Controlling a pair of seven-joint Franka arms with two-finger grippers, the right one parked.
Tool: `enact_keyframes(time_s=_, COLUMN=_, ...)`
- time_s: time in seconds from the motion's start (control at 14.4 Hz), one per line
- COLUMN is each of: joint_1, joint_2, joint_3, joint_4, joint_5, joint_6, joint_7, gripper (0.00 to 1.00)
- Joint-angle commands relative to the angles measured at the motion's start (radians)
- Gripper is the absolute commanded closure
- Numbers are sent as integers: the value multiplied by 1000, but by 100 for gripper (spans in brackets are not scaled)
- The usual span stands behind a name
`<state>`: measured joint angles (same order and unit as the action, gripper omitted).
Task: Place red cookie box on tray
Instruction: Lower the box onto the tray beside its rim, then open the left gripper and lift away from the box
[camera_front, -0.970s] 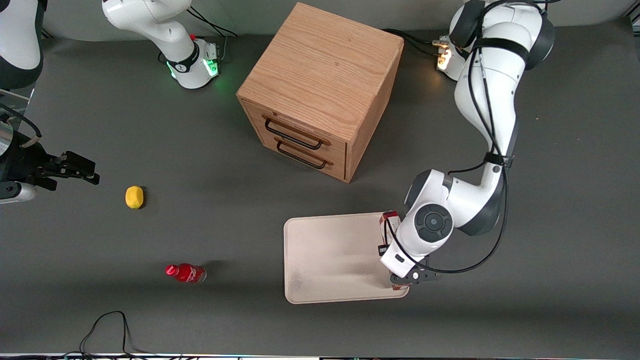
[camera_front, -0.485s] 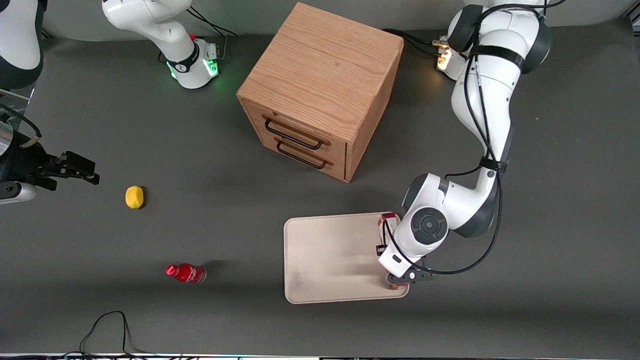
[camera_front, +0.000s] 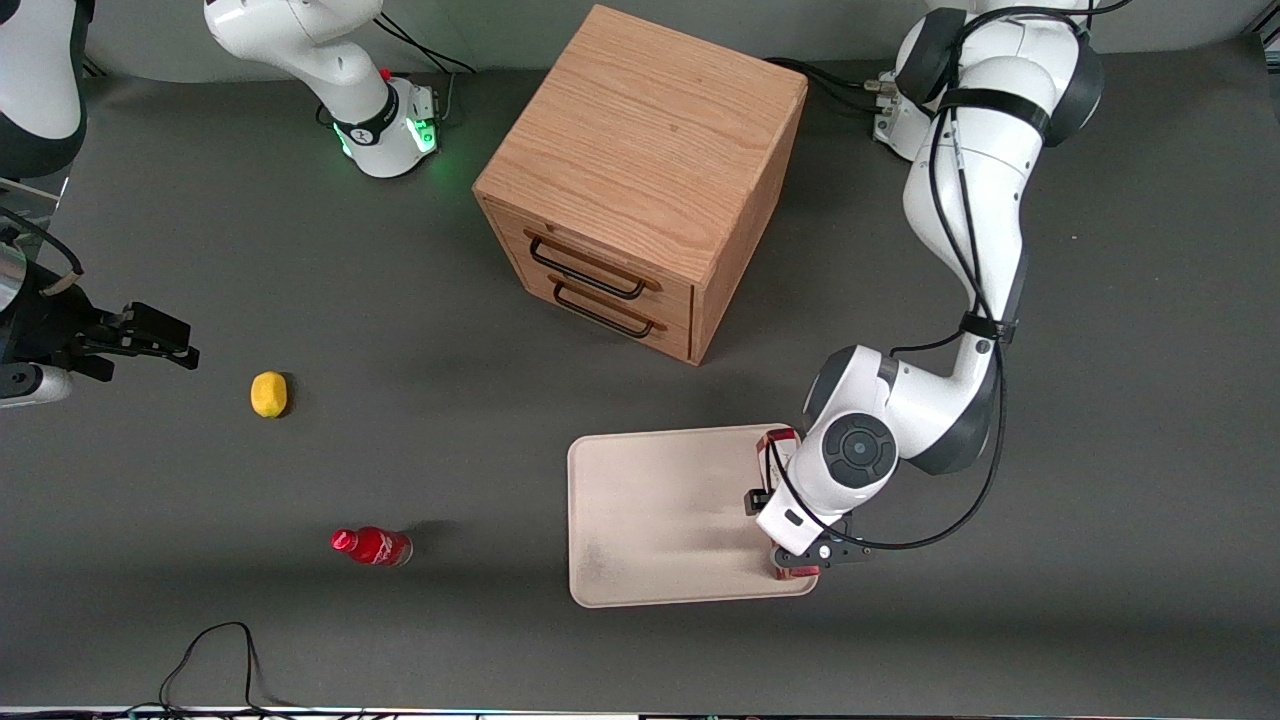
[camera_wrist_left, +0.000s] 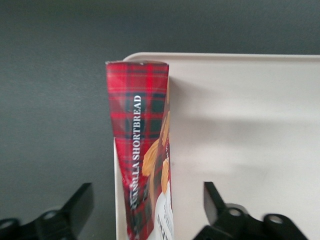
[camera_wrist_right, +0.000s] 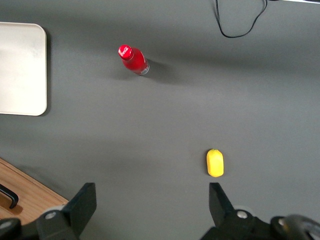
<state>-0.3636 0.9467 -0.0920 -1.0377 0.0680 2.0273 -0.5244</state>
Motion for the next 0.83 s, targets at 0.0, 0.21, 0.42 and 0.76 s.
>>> enact_keyframes(time_s=0.0, joint_1=6, joint_2=-124, joint_3=-2, joint_4=-24, joint_5=7, joint_6=-137, joint_7=0, gripper=0)
enact_keyframes(time_s=0.21, joint_1=20, joint_2=-254, joint_3=-9, joint_4=-27, joint_5=3, joint_6=-287, joint_7=0, gripper=0)
enact_keyframes(time_s=0.42, joint_1=23, joint_2=-394, joint_3=-9, joint_4=-56, joint_5=4, joint_6=-401, joint_7=1, gripper=0)
enact_keyframes(time_s=0.76, joint_1=28, joint_2=-552, joint_3=-8, joint_4=-77, joint_5=6, joint_6=-524, joint_7=3, gripper=0)
